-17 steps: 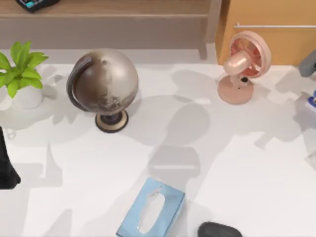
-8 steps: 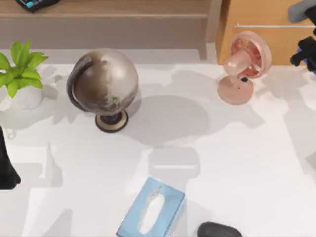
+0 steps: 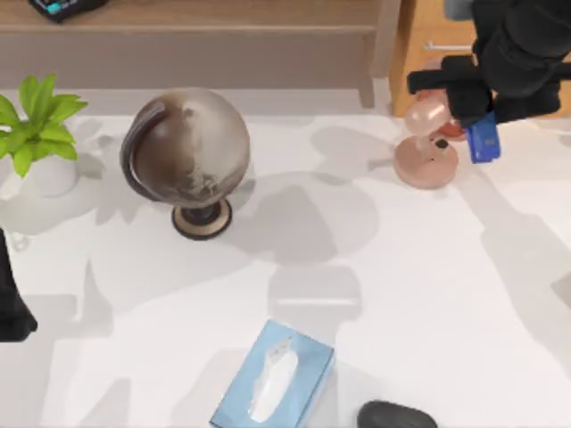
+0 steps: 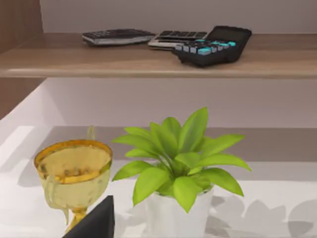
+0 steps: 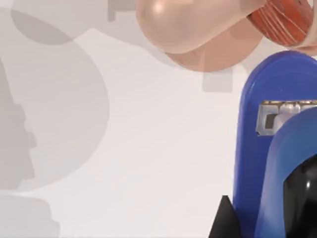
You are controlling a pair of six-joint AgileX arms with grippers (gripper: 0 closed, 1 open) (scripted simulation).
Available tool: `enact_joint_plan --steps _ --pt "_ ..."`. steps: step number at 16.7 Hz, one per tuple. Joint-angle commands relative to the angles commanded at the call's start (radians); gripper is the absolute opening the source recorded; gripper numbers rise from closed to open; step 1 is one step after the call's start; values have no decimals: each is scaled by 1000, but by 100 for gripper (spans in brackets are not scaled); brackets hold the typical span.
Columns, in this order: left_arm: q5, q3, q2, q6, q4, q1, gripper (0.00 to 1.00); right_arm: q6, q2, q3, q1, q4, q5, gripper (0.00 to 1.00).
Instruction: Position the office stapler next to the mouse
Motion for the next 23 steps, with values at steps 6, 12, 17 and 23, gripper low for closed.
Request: enact_joint_plan --steps 6,12,17,23 --pt "0 0 0 0 0 0 100 294 78 -128 180 20 -29 0" --pt "0 0 0 0 0 0 100 376 143 -191 255 34 -48 0" --pt "0 0 0 0 0 0 100 377 140 -189 250 33 -49 0" --pt "0 0 0 0 0 0 100 412 129 -180 213 108 -19 0"
